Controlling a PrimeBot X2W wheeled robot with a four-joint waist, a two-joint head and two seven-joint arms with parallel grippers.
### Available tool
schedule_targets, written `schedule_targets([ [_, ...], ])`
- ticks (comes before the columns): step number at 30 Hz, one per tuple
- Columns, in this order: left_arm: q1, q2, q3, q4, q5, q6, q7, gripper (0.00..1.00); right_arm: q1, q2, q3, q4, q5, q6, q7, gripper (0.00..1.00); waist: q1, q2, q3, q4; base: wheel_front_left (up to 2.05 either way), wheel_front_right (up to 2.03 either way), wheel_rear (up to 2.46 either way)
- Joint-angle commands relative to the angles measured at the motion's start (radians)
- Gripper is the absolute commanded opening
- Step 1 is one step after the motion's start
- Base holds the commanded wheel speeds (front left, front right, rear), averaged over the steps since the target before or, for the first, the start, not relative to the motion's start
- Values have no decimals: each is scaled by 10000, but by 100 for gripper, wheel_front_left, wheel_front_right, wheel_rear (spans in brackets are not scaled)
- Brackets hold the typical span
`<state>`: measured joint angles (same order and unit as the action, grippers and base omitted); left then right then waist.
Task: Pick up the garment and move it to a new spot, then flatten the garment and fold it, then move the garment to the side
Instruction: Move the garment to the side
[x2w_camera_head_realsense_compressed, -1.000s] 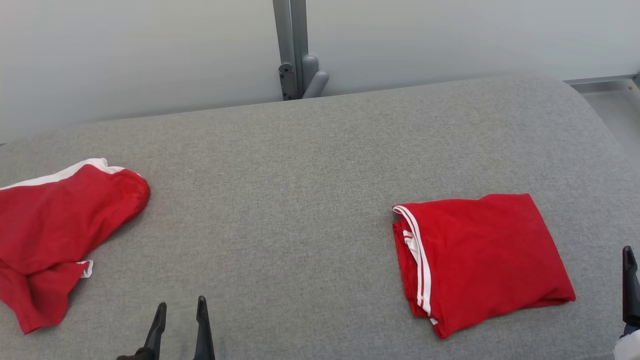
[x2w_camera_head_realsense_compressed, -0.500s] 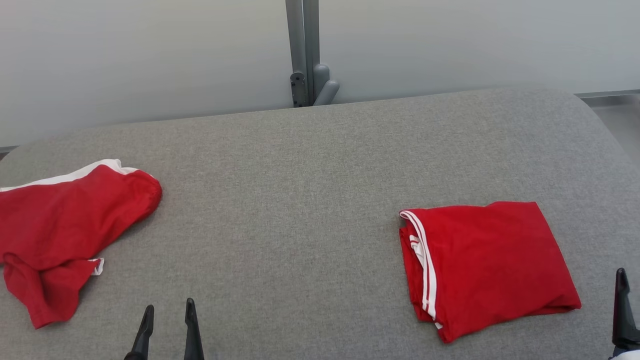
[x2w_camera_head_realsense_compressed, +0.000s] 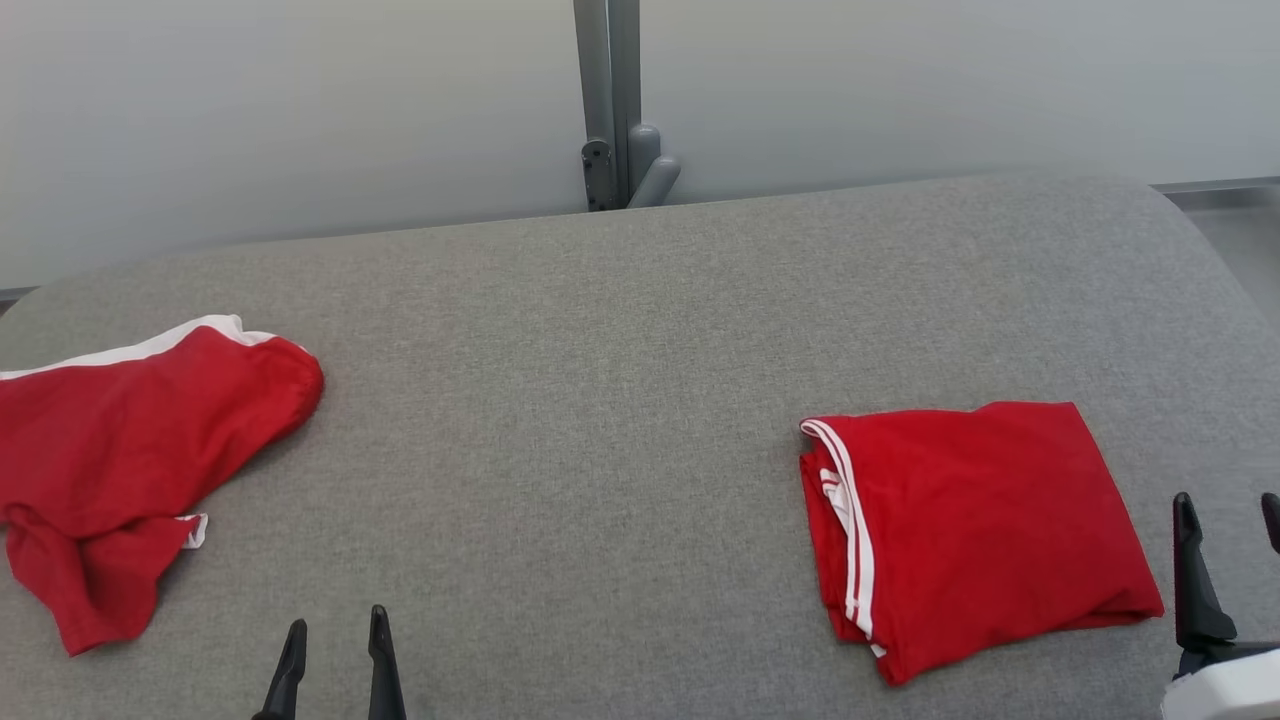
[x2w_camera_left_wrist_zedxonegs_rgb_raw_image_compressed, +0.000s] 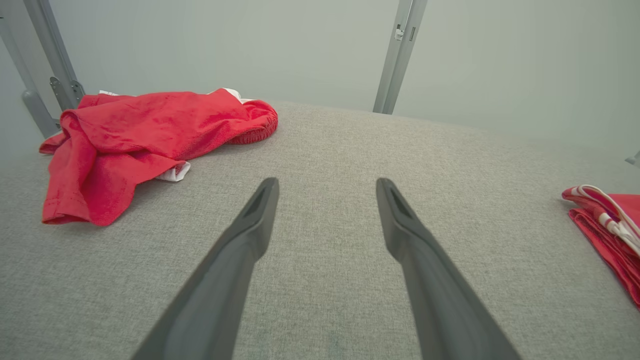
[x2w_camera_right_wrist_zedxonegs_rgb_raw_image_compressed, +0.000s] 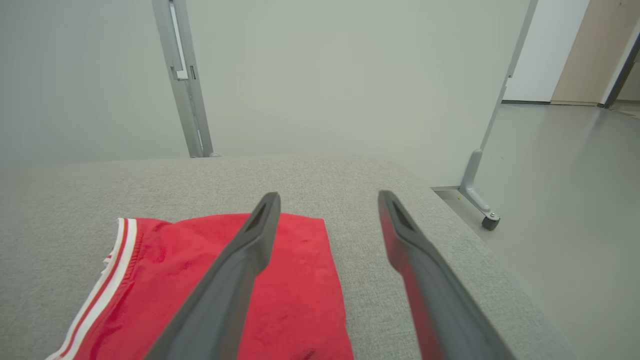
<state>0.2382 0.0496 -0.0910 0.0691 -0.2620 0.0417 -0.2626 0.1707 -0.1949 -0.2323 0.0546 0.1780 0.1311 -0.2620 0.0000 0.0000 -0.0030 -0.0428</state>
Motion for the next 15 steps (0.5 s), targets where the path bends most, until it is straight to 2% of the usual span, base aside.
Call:
schedule_targets([
  [1,144,21,25,-43,-69,58,-26,100,-212,-239,207,170,215,-7,-39,100,0,0,47,-46,0,0,0],
  [4,125,23,-28,-101,-111,119,-26,100,-710,-1019,965,775,919,-7,28,100,0,0,170,-108,0,0,0],
  [9,-171,23,-117,-214,-63,147,-26,100,-1762,-2410,1893,1166,1899,-9,779,100,0,0,629,-94,0,0,0],
  [15,-544,23,-250,-263,36,206,-26,100,-2485,-3179,2483,2109,3186,-9,2383,100,0,0,1289,156,0,0,0],
])
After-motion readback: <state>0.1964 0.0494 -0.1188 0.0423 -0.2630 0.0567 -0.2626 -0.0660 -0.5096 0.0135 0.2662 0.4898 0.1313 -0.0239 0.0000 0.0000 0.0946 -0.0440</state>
